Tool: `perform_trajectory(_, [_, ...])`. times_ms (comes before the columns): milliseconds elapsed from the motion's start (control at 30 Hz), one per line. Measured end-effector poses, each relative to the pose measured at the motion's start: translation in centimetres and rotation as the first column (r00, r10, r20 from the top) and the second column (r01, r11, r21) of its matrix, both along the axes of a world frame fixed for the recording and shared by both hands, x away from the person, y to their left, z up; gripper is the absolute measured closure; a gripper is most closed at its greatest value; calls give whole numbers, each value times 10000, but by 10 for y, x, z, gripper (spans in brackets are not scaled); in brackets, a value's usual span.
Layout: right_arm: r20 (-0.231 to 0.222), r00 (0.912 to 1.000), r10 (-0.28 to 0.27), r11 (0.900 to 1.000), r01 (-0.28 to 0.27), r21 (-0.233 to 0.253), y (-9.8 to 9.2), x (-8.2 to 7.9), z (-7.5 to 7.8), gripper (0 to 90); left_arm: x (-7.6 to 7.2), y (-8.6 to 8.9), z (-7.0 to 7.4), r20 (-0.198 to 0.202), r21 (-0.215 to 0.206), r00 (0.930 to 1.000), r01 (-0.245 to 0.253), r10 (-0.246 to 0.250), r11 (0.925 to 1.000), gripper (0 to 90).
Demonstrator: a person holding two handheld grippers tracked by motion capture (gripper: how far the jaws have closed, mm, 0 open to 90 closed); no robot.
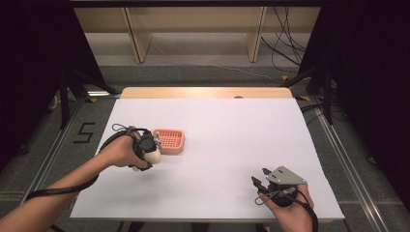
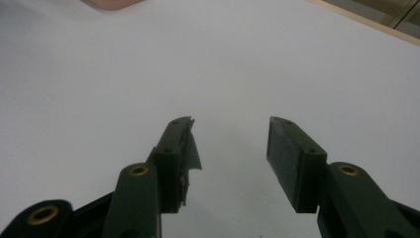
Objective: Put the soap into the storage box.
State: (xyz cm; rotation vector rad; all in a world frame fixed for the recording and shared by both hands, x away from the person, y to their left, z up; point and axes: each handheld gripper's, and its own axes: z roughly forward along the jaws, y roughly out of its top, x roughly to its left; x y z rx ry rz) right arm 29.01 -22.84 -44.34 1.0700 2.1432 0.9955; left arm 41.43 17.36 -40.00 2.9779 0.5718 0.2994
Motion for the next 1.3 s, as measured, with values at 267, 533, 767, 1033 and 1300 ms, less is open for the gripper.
perform_trajectory(267, [-36, 10000, -21, 10000, 21, 52, 0, 0, 0, 528, 2, 0, 1, 35, 14, 10000, -42, 42, 10000, 497])
perform_trajectory(533, [-7, 10000, -15, 10000, 15, 22, 0, 0, 0, 528, 4, 1, 3, 95, 44, 9999, -70, 69, 10000, 497])
perform_trajectory(767, [11, 10000, -19, 10000, 19, 15, 0, 0, 0, 528, 5, 0, 3, 114, 18, 9999, -51, 51, 10000, 497])
perform_trajectory(1033, [33, 10000, 0, 10000, 0, -2, -1, 0, 0, 528, 10, 1, 4, 189, 46, 9997, -143, 142, 9999, 497])
perform_trajectory(1300, [42, 10000, 1, 10000, -1, 3, -1, 0, 0, 529, 14, 1, 4, 299, 45, 9993, -230, 229, 9997, 497])
